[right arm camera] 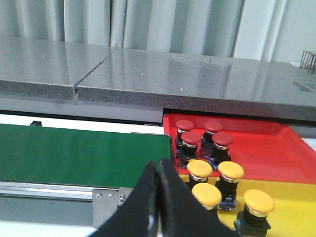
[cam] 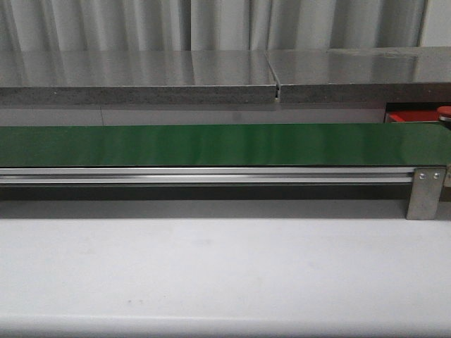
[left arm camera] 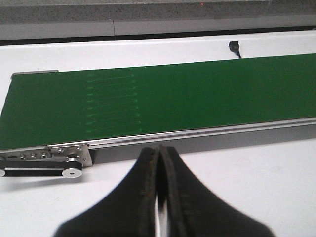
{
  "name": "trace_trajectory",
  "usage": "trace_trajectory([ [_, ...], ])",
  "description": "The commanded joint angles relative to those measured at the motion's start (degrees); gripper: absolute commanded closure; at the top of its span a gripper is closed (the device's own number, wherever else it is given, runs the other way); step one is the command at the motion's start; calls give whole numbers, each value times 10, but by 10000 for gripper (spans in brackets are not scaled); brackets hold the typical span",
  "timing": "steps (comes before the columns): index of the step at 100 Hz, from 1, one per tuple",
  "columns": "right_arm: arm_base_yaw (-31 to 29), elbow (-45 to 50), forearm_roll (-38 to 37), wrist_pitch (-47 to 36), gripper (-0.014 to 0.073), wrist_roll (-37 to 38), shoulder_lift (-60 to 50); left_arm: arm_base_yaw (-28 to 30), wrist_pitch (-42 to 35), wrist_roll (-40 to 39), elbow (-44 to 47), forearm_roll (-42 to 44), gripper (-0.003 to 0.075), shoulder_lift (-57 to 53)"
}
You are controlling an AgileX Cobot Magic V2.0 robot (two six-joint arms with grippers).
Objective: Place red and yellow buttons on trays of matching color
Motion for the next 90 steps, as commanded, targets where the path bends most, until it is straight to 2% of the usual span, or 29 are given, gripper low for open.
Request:
trace_trajectory([
  [1,0,8,-25,-53,710,20,-19,-4,-40,0,-17,-9,741,-2],
  [26,0,31,-20,35,710,20,-114,-4,-40,0,-17,-9,741,-2],
  [90,0,31,-20,32,710,19,-112,-4,-39,0,-17,-9,741,-2],
])
